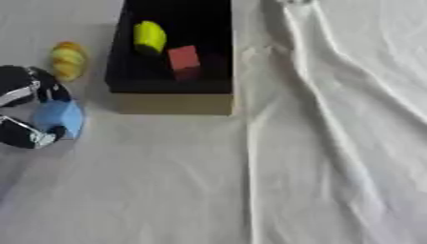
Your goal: Pick up objects on the table and place them in the box.
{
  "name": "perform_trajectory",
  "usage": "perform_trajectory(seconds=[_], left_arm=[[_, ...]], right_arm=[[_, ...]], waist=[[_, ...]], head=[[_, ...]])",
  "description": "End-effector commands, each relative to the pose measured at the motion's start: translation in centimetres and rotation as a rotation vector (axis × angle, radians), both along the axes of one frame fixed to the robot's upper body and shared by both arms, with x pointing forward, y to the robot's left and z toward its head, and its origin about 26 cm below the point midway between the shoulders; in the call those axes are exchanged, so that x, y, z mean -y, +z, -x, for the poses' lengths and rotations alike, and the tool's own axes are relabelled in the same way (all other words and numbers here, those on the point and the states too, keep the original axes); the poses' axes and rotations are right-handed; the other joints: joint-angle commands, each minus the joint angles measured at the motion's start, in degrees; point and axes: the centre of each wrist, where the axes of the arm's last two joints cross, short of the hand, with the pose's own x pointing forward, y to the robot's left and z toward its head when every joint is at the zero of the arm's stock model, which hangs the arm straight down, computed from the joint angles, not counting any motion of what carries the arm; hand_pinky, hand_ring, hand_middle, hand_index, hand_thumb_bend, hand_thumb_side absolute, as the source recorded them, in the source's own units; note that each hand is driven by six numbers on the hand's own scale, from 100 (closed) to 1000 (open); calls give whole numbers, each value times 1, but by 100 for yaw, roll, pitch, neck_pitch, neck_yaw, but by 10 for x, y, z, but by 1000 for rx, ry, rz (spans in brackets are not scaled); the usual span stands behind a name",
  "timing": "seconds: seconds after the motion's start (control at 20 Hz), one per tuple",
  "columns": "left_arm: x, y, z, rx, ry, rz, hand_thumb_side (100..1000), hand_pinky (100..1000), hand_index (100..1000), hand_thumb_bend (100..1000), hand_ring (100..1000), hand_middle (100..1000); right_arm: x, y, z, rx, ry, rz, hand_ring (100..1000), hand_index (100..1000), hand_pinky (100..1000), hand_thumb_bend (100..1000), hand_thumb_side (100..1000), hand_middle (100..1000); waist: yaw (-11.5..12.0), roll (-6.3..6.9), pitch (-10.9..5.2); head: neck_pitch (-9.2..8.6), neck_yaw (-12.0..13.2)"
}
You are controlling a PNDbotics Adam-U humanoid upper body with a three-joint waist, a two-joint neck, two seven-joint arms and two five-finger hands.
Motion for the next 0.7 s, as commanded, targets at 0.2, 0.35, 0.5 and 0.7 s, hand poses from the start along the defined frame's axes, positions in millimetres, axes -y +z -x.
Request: perform_trajectory(seconds=[0.2, 0.35, 0.5, 0.7], left_arm=[[14, 32, 12, 156, -44, -26, 100, 554, 462, 202, 460, 384], [24, 44, 21, 221, -79, -22, 100, 536, 440, 190, 438, 361], [34, 58, 31, 278, -134, -24, 100, 535, 431, 184, 434, 357], [41, 80, 34, 358, -232, -36, 100, 537, 432, 176, 435, 359]], right_arm=[[1, 7, 5, 25, 0, 2, 661, 691, 734, 100, 723, 559], [1, 7, 5, 23, -1, 3, 661, 690, 734, 100, 723, 559], [2, 6, 5, 21, -4, 4, 661, 690, 734, 100, 722, 559], [2, 6, 5, 20, -6, 8, 661, 690, 734, 100, 721, 559]], waist=[[13, 70, -46], [25, 76, -62], [34, 94, -87], [57, 133, -145]], head=[[-63, -12], [-56, -24], [-33, -56], [10, -110]])
